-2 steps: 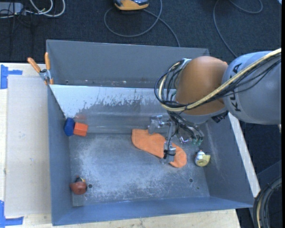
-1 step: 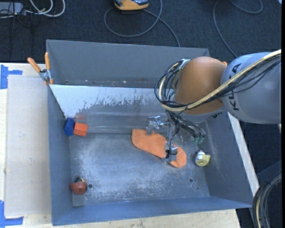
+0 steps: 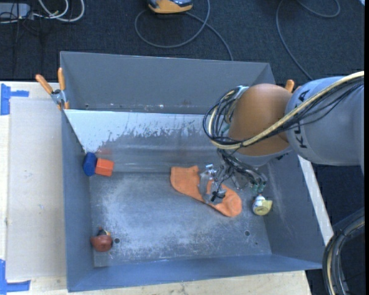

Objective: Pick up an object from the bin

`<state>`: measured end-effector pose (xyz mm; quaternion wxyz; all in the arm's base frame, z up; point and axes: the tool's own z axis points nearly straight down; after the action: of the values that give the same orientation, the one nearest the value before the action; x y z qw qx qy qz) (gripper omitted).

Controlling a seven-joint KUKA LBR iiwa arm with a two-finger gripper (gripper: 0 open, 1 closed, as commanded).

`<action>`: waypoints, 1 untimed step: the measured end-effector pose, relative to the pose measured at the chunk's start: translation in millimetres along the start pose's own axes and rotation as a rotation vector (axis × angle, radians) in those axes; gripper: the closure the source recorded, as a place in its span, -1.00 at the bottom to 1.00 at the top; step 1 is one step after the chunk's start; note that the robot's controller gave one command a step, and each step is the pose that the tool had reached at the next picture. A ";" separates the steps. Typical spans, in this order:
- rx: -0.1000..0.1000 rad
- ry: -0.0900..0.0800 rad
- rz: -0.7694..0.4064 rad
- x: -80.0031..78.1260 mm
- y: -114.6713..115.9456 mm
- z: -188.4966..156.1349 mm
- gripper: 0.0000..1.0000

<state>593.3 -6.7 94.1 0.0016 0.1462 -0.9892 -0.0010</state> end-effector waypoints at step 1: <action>0.000 0.000 0.002 0.1 -0.3 0.0 -1.00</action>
Offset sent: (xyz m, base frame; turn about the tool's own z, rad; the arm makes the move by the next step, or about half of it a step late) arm 0.0000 0.0000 0.0000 0.0000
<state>593.3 -7.1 94.1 0.0017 0.1454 -0.9894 -0.0011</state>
